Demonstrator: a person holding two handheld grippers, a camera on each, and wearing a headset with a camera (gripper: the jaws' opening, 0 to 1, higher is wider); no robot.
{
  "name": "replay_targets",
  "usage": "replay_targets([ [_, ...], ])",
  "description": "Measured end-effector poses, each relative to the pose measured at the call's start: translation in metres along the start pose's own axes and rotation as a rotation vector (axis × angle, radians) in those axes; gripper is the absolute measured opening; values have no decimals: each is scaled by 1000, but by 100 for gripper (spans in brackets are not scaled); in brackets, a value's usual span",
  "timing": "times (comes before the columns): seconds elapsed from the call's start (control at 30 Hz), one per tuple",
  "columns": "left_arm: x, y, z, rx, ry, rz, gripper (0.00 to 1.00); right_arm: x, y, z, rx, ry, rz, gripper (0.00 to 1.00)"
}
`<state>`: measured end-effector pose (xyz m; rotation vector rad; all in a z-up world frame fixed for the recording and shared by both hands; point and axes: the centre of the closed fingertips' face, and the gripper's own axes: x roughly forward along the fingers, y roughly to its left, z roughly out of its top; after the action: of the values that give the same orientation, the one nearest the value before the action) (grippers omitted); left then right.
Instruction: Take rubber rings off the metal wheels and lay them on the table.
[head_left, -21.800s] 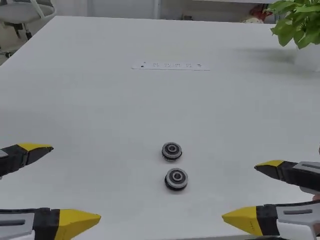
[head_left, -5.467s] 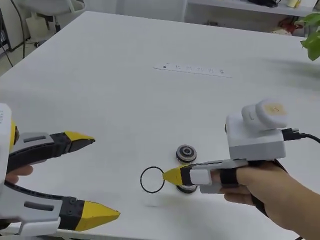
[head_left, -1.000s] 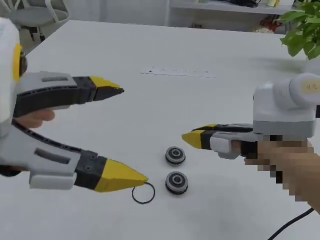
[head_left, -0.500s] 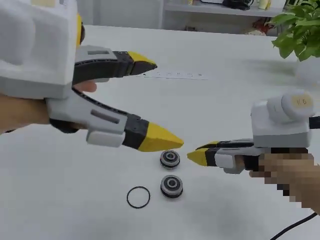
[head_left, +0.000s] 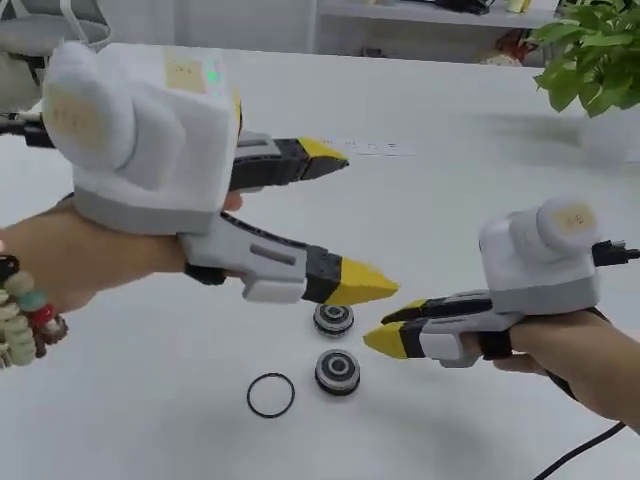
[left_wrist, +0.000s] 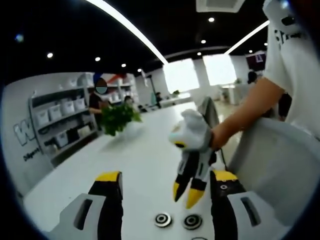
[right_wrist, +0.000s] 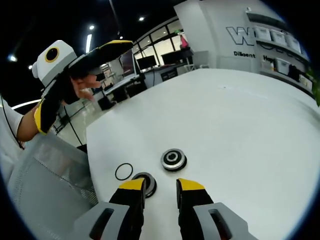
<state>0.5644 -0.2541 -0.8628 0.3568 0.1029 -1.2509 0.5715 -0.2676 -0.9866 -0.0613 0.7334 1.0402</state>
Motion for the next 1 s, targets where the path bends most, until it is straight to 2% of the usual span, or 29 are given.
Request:
replay_targets([
  [0.07, 1, -1, -11, -16, 9, 7, 71, 1, 2, -2, -4, 8, 10, 23],
  [0.13, 1, -2, -28, -73, 34, 23, 69, 3, 3, -4, -9, 18, 17, 24],
  [0.17, 0, -3, -34, -116, 30, 30, 68, 4, 4, -7, -13, 33, 19, 24],
  [0.2, 1, -4, -37, -134, 31, 25, 68, 5, 4, -9, -16, 44, 20, 24],
  [0.23, 2, -7, -42, -125, 55, 4, 67, 6, 5, -11, -21, 54, 25, 24],
  [0.3, 3, -7, -47, -111, 60, 7, 65, 9, 9, -15, -26, 70, 39, 24],
  [0.33, 4, -6, -52, -127, 62, 16, 63, 9, 9, -15, -27, 73, 42, 24],
  [0.43, 8, -12, -60, -143, 72, -4, 58, 14, 17, -22, -27, 100, 82, 27],
  [0.57, 12, -17, -75, -139, 108, -10, 53, 17, 19, -26, -48, 120, 86, 29],
  [0.7, 16, -27, -90, -127, 149, -42, 51, 20, 22, -29, -62, 132, 92, 30],
  [0.8, 19, -33, -99, -110, 181, -63, 44, 23, 24, -32, -91, 145, 92, 32],
  [0.9, 21, -34, -109, -109, 202, -67, 41, 24, 25, -34, -113, 153, 97, 32],
  [1.0, 22, -30, -121, -142, 223, -42, 39, 25, 24, -33, -121, 153, 97, 31],
])
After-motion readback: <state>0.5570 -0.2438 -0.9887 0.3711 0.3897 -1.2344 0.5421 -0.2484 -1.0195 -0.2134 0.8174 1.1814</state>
